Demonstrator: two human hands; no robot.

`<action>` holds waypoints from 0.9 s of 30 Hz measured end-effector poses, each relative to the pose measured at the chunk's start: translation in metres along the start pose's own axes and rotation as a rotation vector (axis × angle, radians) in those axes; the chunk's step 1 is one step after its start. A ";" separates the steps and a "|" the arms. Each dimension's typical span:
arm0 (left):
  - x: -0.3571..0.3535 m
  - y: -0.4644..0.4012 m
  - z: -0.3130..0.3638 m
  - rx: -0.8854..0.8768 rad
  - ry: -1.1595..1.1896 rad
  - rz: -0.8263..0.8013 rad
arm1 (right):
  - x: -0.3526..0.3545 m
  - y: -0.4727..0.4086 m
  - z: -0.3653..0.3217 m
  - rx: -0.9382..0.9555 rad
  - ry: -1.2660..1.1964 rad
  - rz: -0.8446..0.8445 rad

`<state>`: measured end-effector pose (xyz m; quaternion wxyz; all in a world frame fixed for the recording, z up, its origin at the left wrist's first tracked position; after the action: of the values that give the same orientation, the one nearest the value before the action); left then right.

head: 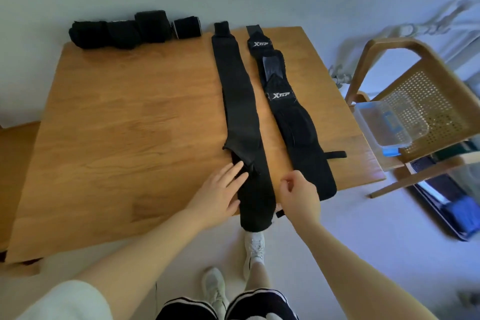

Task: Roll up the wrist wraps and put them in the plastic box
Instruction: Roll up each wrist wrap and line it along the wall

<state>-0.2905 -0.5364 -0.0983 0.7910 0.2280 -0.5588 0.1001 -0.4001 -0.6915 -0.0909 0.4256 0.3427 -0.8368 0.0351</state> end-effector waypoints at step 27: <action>-0.001 0.010 0.026 -0.002 0.200 -0.259 | 0.011 0.051 0.009 -0.359 -0.670 -0.619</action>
<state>-0.3164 -0.5398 -0.0897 0.8493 0.2863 -0.4431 0.0190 -0.4417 -0.6622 -0.0767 0.1758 0.4890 -0.7793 -0.3502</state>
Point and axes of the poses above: each hand's wrist, its own y-axis away from the middle knuckle, its own x-axis out of the back of the hand, z = x × y, the point moved 2 cm from there along -y, towards the middle knuckle, and after that the axes turned 5 degrees about -y, right-handed, at the moved point
